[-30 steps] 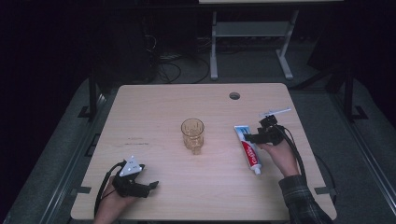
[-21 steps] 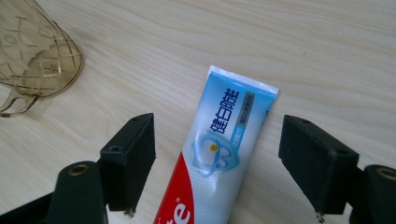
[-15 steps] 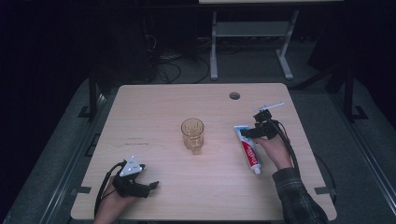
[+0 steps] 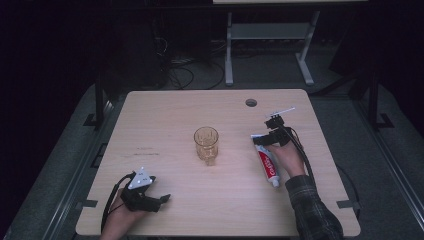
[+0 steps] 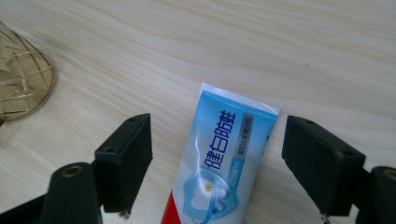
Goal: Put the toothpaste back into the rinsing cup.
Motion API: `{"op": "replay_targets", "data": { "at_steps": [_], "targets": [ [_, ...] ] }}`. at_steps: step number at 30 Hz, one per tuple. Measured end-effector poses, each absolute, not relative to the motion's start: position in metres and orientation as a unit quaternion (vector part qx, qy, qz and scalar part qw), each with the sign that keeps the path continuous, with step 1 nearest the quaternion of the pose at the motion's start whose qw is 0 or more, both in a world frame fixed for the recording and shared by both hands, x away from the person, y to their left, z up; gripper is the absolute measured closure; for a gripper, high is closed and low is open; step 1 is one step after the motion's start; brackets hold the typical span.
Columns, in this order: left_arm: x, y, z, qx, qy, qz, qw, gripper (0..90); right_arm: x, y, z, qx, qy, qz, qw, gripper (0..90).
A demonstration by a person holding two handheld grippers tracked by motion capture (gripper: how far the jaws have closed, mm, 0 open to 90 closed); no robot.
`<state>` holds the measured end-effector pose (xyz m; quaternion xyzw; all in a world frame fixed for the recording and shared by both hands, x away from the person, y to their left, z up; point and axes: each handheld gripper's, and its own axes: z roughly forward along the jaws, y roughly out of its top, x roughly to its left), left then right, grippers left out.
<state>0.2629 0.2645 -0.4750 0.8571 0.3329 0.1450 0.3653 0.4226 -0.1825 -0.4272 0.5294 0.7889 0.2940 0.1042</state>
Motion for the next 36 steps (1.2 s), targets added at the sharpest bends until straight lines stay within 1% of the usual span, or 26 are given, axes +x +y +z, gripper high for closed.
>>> {"op": "replay_targets", "data": {
  "at_steps": [6, 20, 28, 36],
  "targets": [
    [0.263, 0.264, -0.475, 0.857, 0.332, 0.145, 0.365, 12.8, 0.426, -0.178, -0.438, 0.539, 0.789, 0.28, 0.094, 22.2],
    [0.263, 0.264, -0.475, 0.858, 0.332, 0.144, 0.366, 12.8, 0.427, -0.174, -0.451, 0.546, 0.791, 0.262, 0.087, 22.5],
    [0.263, 0.264, -0.475, 0.857, 0.332, 0.144, 0.366, 12.8, 0.425, -0.173, -0.454, 0.542, 0.796, 0.253, 0.095, 26.0],
    [0.263, 0.264, -0.475, 0.857, 0.332, 0.144, 0.366, 12.9, 0.422, -0.171, -0.456, 0.53, 0.804, 0.244, 0.111, 33.5]
  ]
}}
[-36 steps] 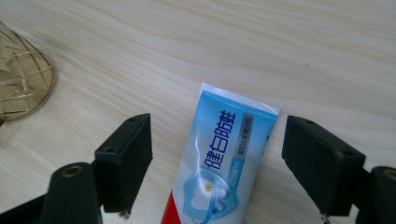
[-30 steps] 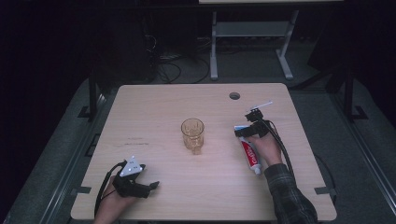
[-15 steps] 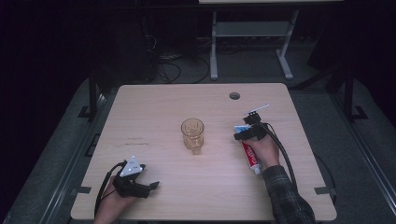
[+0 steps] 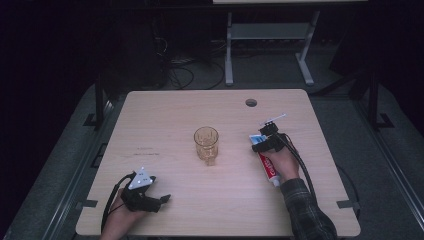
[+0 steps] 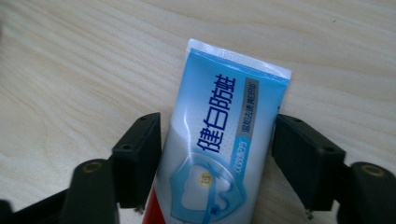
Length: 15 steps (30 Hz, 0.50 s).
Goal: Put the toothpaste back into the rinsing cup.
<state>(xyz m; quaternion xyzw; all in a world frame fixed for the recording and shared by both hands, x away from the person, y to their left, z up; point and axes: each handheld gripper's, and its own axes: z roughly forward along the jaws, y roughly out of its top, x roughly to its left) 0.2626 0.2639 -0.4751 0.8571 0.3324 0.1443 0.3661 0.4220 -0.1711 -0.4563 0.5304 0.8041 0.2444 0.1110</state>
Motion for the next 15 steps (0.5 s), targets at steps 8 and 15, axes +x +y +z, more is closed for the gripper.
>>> {"op": "replay_targets", "data": {
  "at_steps": [8, 15],
  "targets": [
    [0.2626, 0.2636, -0.4751, 0.857, 0.332, 0.144, 0.366, 12.8, 0.4194, -0.1691, -0.456, 0.521, 0.81, 0.241, 0.117, 38.6],
    [0.2625, 0.2634, -0.4752, 0.857, 0.332, 0.144, 0.366, 12.9, 0.4192, -0.1682, -0.4552, 0.514, 0.816, 0.238, 0.12, 44.0]
  ]
}}
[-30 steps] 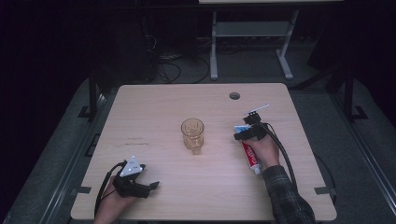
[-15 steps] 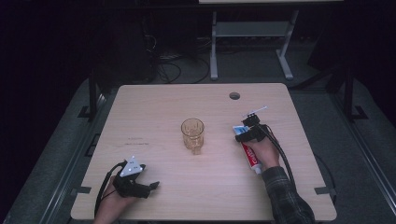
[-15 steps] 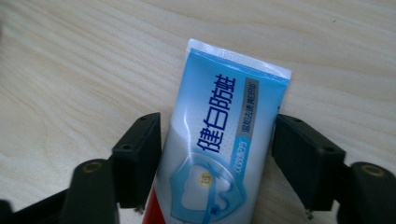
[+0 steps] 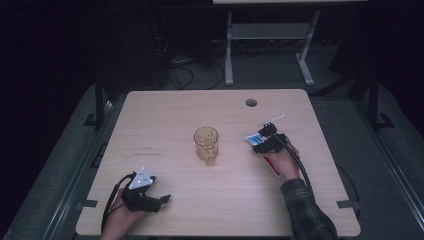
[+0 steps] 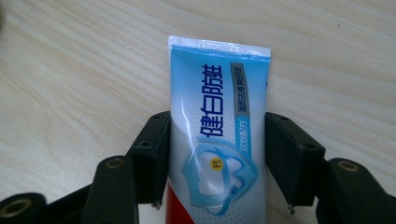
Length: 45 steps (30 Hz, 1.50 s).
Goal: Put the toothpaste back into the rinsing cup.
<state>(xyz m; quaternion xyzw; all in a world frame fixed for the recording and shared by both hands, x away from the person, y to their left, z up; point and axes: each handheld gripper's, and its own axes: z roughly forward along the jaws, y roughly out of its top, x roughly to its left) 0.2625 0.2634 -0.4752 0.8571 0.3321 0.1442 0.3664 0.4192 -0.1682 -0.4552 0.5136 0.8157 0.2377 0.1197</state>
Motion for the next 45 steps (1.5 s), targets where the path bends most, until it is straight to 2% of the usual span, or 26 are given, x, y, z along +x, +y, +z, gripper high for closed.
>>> {"op": "replay_targets", "data": {
  "at_steps": [14, 25, 45],
  "targets": [
    [0.262, 0.263, -0.475, 0.857, 0.332, 0.144, 0.367, 12.9, 0.419, -0.171, -0.453, 0.513, 0.816, 0.238, 0.118, 53.2],
    [0.262, 0.263, -0.475, 0.857, 0.332, 0.144, 0.367, 12.9, 0.418, -0.178, -0.448, 0.512, 0.811, 0.262, 0.104, 66.1],
    [0.262, 0.263, -0.475, 0.857, 0.332, 0.144, 0.367, 12.9, 0.409, -0.189, -0.426, 0.503, 0.797, 0.317, 0.102, 71.3]
  ]
}}
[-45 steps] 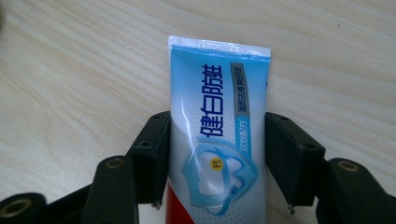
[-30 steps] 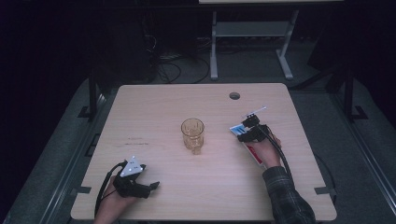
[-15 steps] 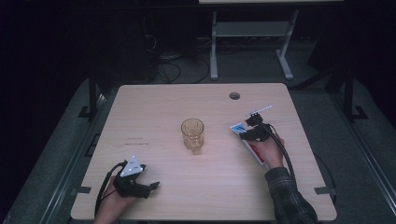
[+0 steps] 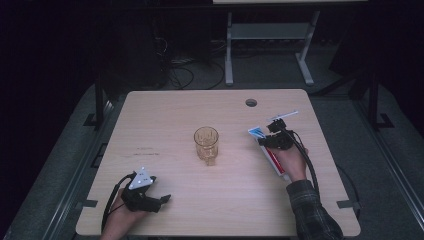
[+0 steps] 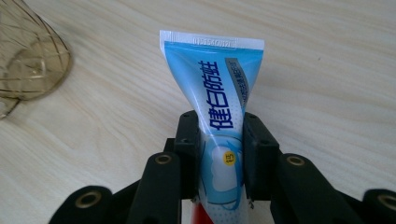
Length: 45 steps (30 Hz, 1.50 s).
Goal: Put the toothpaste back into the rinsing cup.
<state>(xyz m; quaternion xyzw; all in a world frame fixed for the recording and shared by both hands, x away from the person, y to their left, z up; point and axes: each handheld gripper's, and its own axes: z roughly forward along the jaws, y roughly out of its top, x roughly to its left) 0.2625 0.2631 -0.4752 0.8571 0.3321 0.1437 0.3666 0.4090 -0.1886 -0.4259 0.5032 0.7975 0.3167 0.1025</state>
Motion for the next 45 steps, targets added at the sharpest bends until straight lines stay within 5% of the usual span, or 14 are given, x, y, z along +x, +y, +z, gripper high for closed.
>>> {"op": "replay_targets", "data": {
  "at_steps": [45],
  "targets": [
    [0.263, 0.263, -0.475, 0.857, 0.332, 0.144, 0.366, 12.9, 0.386, -0.215, -0.37, 0.456, 0.741, 0.465, 0.164, 74.0]
  ]
}}
